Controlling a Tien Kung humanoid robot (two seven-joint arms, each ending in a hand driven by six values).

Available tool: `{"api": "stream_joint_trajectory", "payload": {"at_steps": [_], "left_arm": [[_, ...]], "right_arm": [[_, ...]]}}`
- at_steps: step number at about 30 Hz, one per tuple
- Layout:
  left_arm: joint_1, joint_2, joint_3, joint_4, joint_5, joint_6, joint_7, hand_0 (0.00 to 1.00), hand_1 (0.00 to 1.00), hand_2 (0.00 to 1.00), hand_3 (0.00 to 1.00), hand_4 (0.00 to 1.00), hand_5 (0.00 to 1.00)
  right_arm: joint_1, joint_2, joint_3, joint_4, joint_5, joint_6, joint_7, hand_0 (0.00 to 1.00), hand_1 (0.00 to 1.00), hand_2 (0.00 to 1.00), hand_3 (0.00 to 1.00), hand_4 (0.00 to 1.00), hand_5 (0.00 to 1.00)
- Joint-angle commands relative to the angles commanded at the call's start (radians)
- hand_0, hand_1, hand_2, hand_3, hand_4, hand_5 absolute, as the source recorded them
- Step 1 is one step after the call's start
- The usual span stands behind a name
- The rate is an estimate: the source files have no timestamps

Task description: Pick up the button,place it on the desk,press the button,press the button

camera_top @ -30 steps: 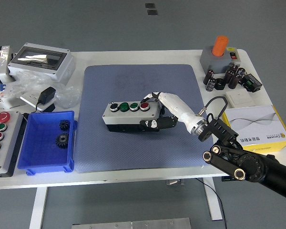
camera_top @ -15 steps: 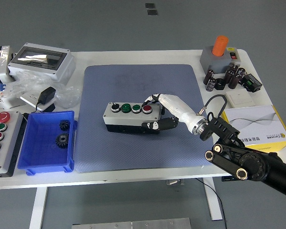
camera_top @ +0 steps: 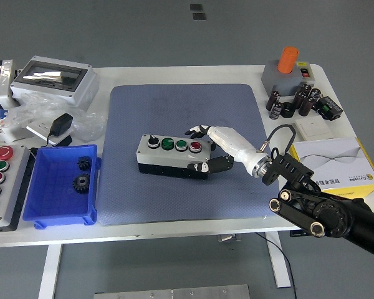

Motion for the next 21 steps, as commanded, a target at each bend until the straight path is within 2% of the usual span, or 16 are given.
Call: {"api": "stream_joint_trajectory", "payload": {"at_steps": [9,21], "left_arm": [[-0.002,0.0,0.0,0.0,0.0,-0.003,-0.001,0.73,0.733,0.635,0.692,0.639,0.185],[-0.001,0.0,0.002,0.0,-0.004,-0.007,-0.004,0.731,0.733,0.632,0.686,0.63,0.18]], "right_arm": [[0.007,-0.004,0.012,0.0,-0.095,0.001,-0.039,0.758,0.777,0.84,0.89,0.675,0.039],[0.006,-0.013,0.008,0.023,-0.088,0.004,-0.046,0.776,0.792,0.864,0.921,0.689,0.037]]}}
